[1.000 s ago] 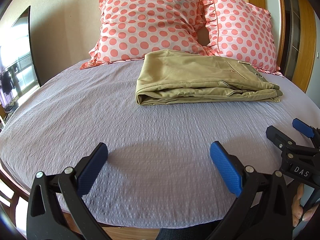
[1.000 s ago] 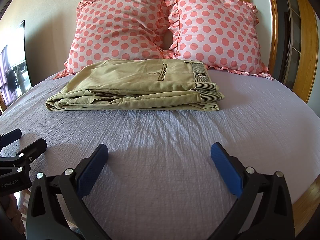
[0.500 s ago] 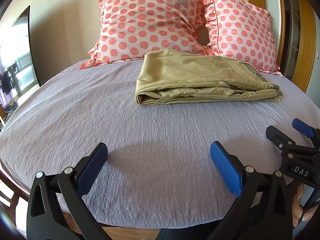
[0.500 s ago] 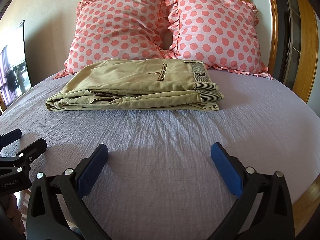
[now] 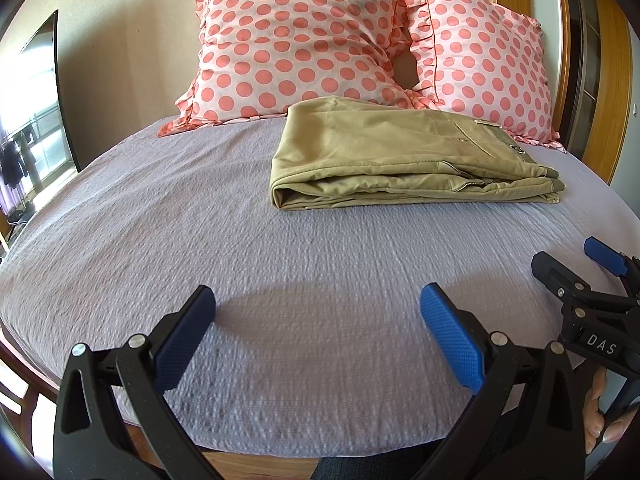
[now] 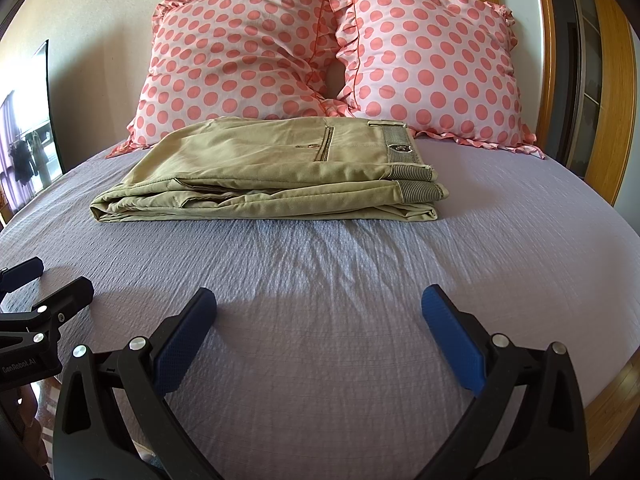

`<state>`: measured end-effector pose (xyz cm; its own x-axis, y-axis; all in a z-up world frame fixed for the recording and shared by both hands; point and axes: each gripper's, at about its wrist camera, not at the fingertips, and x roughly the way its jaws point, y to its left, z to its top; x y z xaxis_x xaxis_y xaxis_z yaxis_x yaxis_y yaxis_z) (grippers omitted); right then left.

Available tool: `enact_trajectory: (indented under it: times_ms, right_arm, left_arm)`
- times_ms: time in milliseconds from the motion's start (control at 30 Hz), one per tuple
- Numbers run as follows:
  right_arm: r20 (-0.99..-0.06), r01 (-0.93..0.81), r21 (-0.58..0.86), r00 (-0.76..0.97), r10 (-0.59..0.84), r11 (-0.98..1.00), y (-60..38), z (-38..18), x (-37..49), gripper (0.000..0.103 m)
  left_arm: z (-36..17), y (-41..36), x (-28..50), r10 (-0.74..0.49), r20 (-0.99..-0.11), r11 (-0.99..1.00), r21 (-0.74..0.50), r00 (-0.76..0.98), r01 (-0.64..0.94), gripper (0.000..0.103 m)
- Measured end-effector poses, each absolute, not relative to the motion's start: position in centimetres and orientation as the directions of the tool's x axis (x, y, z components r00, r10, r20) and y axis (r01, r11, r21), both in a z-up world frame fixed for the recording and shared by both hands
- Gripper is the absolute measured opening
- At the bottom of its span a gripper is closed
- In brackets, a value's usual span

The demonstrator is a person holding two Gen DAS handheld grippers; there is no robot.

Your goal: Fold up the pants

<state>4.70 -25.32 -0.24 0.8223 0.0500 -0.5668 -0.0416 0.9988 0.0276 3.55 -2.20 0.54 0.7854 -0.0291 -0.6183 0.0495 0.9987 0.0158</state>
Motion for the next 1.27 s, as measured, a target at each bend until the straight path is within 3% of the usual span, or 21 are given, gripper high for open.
enact_trajectory:
  times_ms: [1267]
  right_arm:
    - [-0.566, -0.045, 0.028, 0.822, 0.053, 0.999, -25.4, -0.24, 4.65, 0.102]
  left_arm:
    - [0.6, -2.05, 3.55, -0.032, -0.608, 0.998, 0.017, 0.793, 0.053, 0.101]
